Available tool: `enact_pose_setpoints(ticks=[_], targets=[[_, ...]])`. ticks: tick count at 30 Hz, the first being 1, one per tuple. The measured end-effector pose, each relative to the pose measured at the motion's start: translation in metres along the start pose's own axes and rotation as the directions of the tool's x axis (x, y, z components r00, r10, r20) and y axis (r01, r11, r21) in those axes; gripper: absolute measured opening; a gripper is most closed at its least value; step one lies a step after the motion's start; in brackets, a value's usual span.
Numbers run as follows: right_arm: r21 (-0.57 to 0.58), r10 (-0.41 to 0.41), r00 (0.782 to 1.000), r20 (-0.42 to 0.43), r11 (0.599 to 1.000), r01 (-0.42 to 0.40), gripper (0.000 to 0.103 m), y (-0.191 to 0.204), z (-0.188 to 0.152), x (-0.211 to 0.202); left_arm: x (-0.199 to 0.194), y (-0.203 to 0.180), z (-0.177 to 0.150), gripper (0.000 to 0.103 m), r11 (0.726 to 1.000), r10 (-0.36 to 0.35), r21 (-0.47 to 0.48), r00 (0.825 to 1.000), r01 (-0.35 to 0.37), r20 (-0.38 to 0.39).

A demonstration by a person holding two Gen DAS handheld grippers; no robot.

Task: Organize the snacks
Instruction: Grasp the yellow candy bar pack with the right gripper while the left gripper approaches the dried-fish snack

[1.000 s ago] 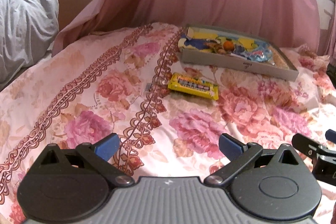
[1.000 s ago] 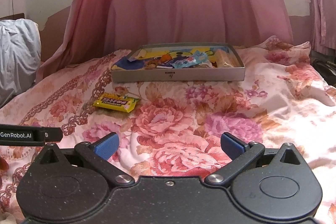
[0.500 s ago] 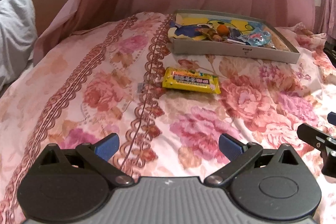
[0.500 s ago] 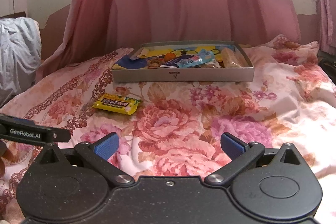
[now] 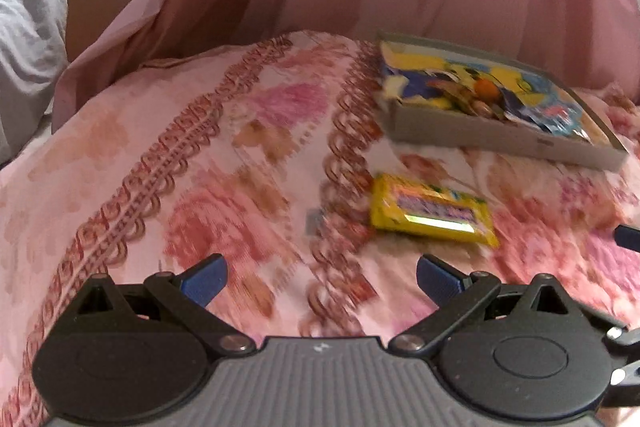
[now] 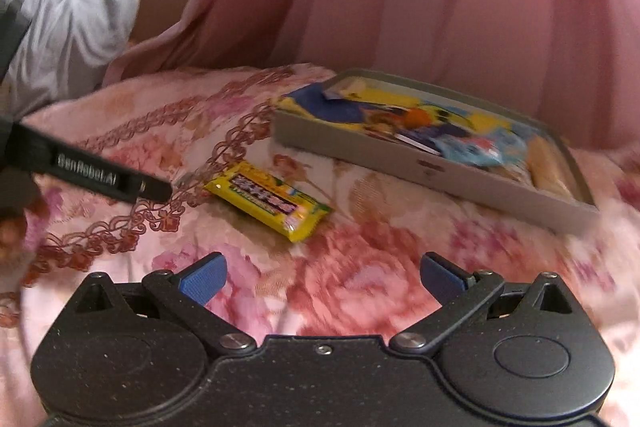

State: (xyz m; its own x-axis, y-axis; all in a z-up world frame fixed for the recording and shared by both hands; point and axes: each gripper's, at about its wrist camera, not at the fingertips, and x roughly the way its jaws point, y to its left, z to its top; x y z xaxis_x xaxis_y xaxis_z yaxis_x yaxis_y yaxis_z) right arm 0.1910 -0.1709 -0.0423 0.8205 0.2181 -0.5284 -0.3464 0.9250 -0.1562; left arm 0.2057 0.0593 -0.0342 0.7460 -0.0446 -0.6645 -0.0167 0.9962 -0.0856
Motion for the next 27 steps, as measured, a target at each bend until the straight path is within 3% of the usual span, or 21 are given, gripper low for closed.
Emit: enact_pose_setpoints(ticks=[5,11,16,22,24,27], targets=[[-0.107,0.08,0.996,-0.05,0.991,-0.085,0.1,0.008,0.017,0.049,0.016,0.015,0.009,0.102,0.999,0.024,-0.029,1.0,-0.024,0.019],[-0.232,0.2,0.976,-0.09,0.948,-0.216,0.1,0.015,0.035,0.093,0.029,0.028,0.01,0.102,0.997,0.017,-0.078,1.0,-0.016,0.018],[-0.246,0.29,0.951,-0.11,0.919,-0.309,0.1,0.011,0.046,0.118,0.033,0.033,0.011,0.102,0.994,-0.004,-0.105,1.0,0.007,0.027],[-0.197,0.365,0.918,-0.153,0.899,-0.391,0.076,0.002,0.051,0.128,0.033,0.036,0.014,0.102,0.993,-0.005,-0.116,0.999,0.01,0.047],[-0.183,0.375,0.913,-0.16,0.898,-0.401,0.061,0.0,0.05,0.124,0.034,0.036,0.013,0.102,0.993,0.003,-0.118,0.999,0.002,0.048],[-0.166,0.361,0.916,-0.174,0.907,-0.388,0.052,-0.002,0.043,0.117,0.034,0.035,0.013,0.102,0.994,0.009,-0.106,0.999,-0.004,0.041]])
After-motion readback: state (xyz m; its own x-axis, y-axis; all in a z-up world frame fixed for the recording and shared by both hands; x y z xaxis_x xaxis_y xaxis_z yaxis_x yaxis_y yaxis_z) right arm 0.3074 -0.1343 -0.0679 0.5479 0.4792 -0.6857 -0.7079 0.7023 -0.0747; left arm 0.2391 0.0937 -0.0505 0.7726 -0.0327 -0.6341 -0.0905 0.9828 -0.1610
